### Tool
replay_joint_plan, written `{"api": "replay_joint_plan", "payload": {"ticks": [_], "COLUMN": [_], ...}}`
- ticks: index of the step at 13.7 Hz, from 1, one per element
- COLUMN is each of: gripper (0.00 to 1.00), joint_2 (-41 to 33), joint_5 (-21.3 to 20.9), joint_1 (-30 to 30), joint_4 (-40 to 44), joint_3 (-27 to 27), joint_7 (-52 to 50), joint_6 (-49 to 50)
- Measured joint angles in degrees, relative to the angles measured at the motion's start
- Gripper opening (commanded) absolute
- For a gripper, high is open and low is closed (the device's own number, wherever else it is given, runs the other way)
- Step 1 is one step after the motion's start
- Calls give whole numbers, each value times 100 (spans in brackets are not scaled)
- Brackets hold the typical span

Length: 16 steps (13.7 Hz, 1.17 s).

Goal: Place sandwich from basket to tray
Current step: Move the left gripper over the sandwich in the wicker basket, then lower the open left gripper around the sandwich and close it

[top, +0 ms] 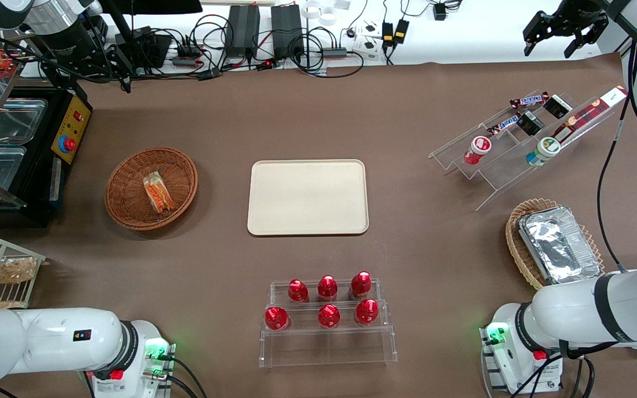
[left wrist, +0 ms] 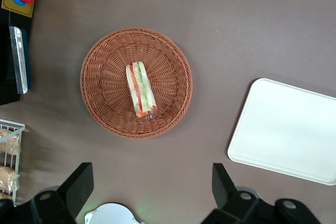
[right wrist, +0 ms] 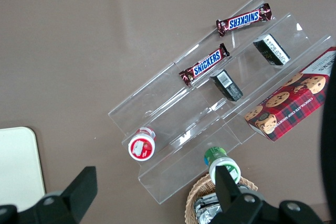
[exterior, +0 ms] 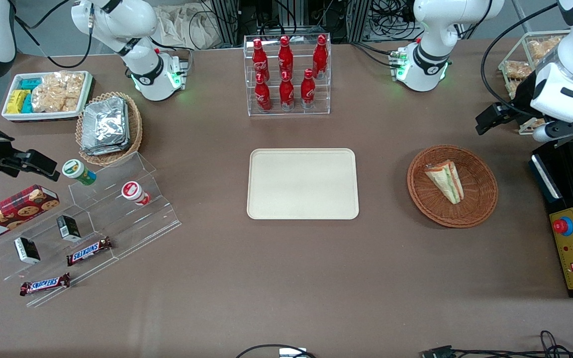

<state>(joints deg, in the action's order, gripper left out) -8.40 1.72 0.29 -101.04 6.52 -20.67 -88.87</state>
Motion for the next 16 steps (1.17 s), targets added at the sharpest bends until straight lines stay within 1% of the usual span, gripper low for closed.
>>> {"api": "replay_joint_plan", "payload": {"ticks": [6,9,14,16], "gripper": [100,100,100,100], "joint_2": [5,33,76,255], "joint_5": [17,18,18,-4], "joint_1": [-18,-9,35,93], "joint_4": [-91,-693,-2610,-3188], "joint_3": [-4,-60,-105,-113], "joint_7": [-59,-77,-90,-90], "joint_6": [112,-146,-2070,-2835]}}
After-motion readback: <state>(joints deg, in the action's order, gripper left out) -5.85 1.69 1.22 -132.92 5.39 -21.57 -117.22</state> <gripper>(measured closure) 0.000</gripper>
